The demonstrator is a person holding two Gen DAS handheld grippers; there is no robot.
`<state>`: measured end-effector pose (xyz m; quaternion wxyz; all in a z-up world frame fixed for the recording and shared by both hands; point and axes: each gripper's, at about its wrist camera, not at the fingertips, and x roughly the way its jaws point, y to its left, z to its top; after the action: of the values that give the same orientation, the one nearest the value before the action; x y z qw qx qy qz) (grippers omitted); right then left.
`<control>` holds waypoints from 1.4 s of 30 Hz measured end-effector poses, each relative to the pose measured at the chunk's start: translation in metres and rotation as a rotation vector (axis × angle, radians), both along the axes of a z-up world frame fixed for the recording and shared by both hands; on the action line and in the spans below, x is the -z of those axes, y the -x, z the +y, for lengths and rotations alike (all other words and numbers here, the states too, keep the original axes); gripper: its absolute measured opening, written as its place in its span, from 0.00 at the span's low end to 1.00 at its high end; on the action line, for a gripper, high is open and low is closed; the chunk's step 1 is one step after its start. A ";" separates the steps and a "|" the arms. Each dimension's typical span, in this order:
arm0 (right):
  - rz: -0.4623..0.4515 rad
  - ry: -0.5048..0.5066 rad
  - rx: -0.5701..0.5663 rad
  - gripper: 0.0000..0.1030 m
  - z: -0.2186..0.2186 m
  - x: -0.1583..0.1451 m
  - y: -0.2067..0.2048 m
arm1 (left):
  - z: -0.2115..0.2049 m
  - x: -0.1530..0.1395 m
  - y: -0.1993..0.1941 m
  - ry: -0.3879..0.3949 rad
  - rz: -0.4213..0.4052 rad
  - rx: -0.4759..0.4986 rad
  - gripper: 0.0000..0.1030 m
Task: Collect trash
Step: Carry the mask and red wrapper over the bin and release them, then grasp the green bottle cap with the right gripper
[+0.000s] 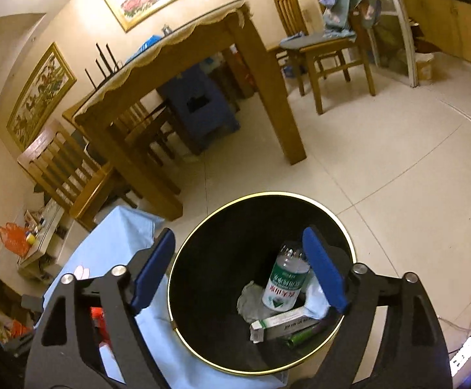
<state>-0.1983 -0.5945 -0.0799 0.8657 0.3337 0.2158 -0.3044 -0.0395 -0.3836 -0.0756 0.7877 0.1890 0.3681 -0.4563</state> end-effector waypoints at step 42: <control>0.060 0.107 0.248 0.95 -0.006 -0.018 0.039 | -0.054 0.022 0.007 -0.029 -0.014 0.066 0.65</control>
<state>-0.2372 -0.6007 -0.0614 0.8312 0.3017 0.1824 -0.4299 -0.0464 -0.4372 -0.0972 0.7720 0.2156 0.3627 -0.4754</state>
